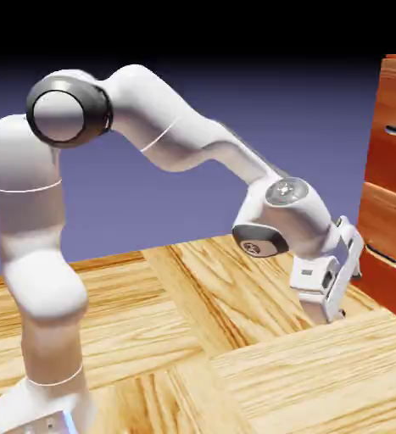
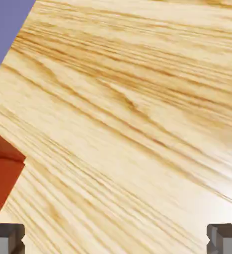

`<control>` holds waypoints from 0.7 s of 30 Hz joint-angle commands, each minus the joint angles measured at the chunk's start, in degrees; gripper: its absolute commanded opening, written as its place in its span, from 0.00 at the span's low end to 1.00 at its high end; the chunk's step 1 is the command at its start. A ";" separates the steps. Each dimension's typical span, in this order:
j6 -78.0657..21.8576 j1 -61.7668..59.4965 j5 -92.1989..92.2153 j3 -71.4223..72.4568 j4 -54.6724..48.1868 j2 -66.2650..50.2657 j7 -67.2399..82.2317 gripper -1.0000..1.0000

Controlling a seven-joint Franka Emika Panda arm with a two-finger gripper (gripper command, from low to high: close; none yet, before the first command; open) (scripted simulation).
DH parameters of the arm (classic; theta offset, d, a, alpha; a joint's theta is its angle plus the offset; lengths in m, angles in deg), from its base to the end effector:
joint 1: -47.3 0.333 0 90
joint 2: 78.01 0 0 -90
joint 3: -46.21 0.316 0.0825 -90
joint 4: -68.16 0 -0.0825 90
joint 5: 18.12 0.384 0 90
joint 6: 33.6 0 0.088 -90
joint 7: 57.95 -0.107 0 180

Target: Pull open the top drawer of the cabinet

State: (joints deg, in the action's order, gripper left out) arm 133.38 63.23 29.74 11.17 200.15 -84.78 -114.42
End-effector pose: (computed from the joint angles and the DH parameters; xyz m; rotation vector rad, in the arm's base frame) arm 0.5030 -0.2195 0.3514 -1.3477 2.2623 -0.4960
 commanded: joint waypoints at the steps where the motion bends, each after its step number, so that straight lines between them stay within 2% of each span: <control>1: -0.37 0.88 2.49 -1.83 -1.51 -2.06 -0.73 0.50; 21: -7.69 16.85 52.33 -38.32 -31.72 -43.12 -15.33 0.50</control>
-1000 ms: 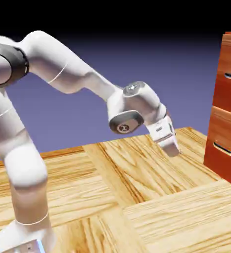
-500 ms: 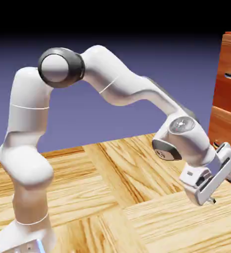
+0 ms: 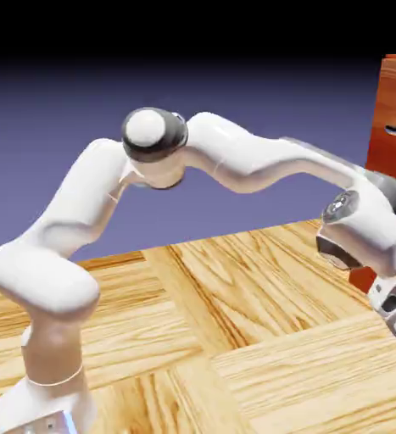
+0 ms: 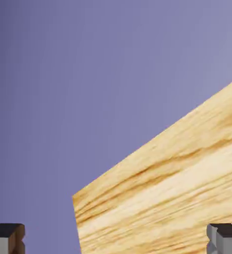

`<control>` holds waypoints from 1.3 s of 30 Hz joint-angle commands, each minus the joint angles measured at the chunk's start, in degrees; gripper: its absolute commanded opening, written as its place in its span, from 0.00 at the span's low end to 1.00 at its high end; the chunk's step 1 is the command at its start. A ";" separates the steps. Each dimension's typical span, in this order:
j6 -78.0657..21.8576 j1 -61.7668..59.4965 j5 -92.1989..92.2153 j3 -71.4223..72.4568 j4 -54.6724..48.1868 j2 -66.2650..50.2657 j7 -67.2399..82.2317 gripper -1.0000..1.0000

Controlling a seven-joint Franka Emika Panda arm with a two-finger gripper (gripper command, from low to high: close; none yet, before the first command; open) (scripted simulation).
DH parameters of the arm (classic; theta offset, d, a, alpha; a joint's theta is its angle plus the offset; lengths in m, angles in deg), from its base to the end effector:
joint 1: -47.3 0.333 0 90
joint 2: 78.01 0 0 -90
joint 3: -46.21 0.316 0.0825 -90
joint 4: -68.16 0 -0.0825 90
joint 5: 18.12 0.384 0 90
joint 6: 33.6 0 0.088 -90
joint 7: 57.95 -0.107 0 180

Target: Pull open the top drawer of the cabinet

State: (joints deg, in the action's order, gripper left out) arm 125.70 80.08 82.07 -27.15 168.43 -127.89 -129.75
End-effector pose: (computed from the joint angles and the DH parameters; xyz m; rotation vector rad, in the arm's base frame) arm 0.5816 -0.3273 0.4249 -0.2911 2.2412 -0.8663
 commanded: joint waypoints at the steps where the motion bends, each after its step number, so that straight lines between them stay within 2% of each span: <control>1: -0.37 0.80 2.50 -1.83 -1.51 -2.06 -0.73 0.50; 19: -6.95 15.17 47.35 -34.67 -28.70 -39.01 -13.87 0.50; 21: -7.11 15.52 48.44 -35.47 -29.36 -39.91 -14.19 0.50; 34: 0.27 -1.00 42.24 -41.06 -54.32 -40.45 -30.25 0.50; 35: 0.27 -1.00 42.24 -41.06 -54.32 -40.45 -30.25 0.00; 39: -1.90 2.69 44.75 -40.66 -48.10 -41.28 -26.71 0.00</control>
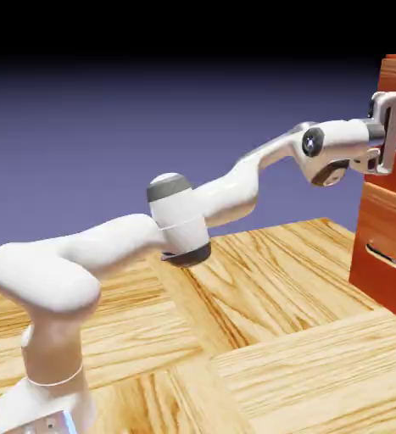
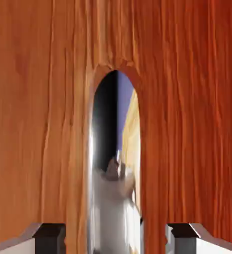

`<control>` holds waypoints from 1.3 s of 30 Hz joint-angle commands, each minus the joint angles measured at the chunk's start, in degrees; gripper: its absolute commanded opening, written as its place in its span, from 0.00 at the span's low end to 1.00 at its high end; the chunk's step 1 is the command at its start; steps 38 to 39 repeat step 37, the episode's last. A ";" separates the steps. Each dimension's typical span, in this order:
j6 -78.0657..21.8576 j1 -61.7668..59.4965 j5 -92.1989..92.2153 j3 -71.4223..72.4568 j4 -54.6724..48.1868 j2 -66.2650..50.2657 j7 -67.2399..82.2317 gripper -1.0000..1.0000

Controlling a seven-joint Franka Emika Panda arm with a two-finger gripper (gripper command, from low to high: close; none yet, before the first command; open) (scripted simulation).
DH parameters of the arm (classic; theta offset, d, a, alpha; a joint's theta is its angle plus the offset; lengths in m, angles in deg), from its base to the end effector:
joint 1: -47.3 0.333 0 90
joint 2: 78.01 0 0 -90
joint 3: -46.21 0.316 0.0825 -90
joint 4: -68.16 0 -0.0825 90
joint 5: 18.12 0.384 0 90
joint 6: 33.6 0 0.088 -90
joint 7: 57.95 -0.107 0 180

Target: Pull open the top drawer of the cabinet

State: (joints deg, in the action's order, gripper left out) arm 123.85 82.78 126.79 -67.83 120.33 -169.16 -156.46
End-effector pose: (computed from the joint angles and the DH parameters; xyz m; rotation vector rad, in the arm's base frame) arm 0.7889 0.0579 0.5280 -0.6140 1.4810 -0.6143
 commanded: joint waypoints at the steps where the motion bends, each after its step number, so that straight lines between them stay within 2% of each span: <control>1: -0.79 1.22 0.79 0.11 2.08 -0.30 1.09 0.00; 17: -13.28 20.72 7.35 0.73 35.29 -5.15 12.00 0.00; 34: -24.87 42.47 6.27 0.44 68.76 -9.75 17.37 0.00; 35: -24.87 42.47 6.27 0.44 68.76 -9.75 17.37 1.00; 39: -25.31 44.16 5.82 0.39 70.83 -9.76 17.83 1.00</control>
